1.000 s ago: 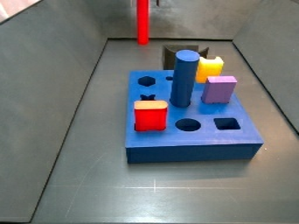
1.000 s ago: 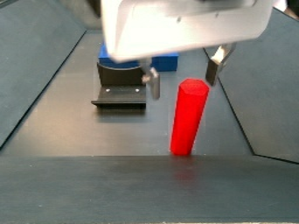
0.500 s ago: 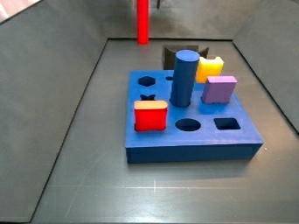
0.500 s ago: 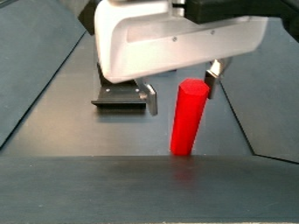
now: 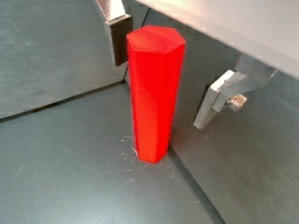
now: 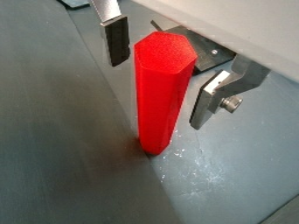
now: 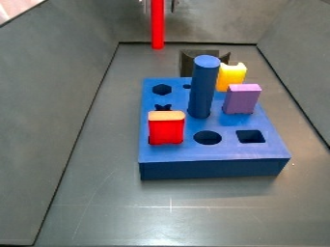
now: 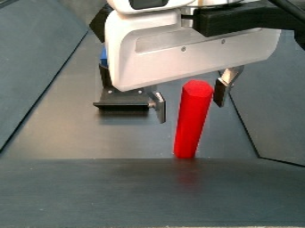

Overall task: Pick up the hexagon object. Move up. Move to above the board. Insert the hexagon object.
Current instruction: Pick up the hexagon object.

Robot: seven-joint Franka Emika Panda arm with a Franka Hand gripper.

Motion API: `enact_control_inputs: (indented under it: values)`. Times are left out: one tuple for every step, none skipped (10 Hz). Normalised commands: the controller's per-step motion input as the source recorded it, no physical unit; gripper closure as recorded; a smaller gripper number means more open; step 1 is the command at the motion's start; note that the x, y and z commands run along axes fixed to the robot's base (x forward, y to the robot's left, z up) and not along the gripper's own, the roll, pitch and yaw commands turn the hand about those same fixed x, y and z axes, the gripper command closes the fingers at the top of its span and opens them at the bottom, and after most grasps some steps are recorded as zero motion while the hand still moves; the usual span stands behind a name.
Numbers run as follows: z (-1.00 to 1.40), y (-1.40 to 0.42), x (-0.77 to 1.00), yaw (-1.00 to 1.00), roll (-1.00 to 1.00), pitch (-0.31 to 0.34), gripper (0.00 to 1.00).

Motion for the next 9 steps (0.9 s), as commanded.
enact_control_inputs:
  values:
    - [0.0,0.0,0.0,0.0,0.0,0.0,1.0]
    - [0.0,0.0,0.0,0.0,0.0,0.0,1.0]
    - [0.0,0.0,0.0,0.0,0.0,0.0,1.0]
    - [0.0,0.0,0.0,0.0,0.0,0.0,1.0]
    - [0.0,0.0,0.0,0.0,0.0,0.0,1.0]
    - [0.0,0.0,0.0,0.0,0.0,0.0,1.0]
    - [0.0,0.0,0.0,0.0,0.0,0.0,1.0]
    - [0.0,0.0,0.0,0.0,0.0,0.0,1.0]
    - [0.0,0.0,0.0,0.0,0.0,0.0,1.0]
